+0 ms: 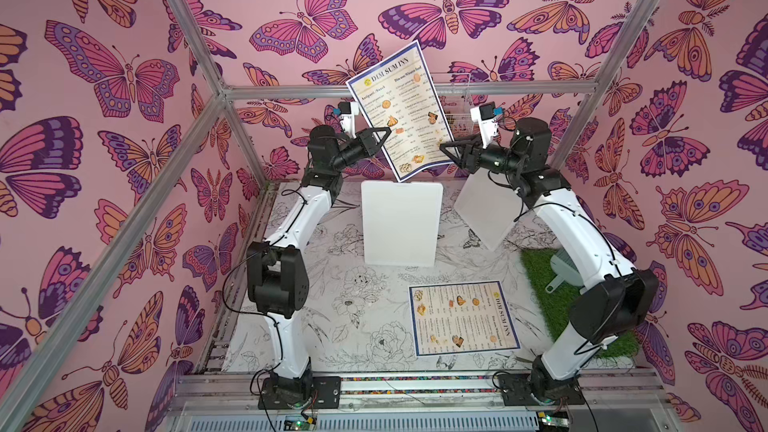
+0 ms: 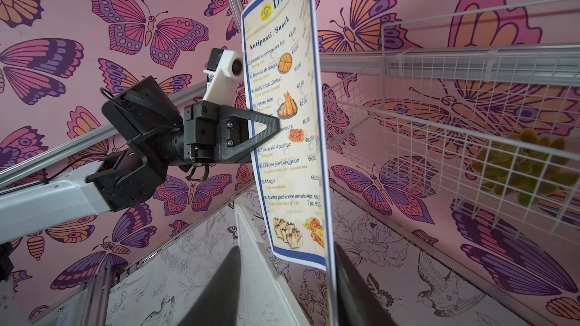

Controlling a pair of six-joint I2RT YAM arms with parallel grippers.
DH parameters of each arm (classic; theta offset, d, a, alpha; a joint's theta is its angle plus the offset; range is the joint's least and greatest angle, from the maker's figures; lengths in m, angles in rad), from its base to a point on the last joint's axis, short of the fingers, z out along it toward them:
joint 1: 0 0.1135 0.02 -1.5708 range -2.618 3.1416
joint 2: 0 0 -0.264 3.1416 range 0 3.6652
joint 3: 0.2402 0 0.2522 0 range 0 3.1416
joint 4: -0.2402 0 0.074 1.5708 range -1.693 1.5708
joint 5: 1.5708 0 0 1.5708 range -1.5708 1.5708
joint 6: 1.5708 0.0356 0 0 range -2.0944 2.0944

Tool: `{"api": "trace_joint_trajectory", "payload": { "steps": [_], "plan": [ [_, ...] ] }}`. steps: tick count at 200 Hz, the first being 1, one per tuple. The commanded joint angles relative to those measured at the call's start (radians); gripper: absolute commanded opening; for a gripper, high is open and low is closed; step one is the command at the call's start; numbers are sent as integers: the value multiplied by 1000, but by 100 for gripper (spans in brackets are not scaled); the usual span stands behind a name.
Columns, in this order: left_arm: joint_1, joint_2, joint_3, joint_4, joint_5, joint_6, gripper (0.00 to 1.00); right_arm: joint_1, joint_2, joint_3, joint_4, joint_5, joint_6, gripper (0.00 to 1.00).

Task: Insert the menus into the narrow rack
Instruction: Insert the menu into the narrow rack.

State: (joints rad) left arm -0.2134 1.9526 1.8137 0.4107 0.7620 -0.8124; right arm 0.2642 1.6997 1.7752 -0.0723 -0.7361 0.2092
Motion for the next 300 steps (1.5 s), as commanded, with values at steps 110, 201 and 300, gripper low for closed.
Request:
{"api": "trace_joint_trajectory", "payload": {
  "steps": [110, 201, 300],
  "plan": [
    [-6, -85, -36, -17, -26, 20, 1, 13, -23, 0, -11, -4, -4, 47],
    [-3, -77, -50, -15, -29, 19, 1, 18, -19, 2, -19, -5, -12, 47],
    [-11, -96, -89, -3, -44, 10, 1, 18, -24, -1, -21, 9, -21, 47]
  ]
}}
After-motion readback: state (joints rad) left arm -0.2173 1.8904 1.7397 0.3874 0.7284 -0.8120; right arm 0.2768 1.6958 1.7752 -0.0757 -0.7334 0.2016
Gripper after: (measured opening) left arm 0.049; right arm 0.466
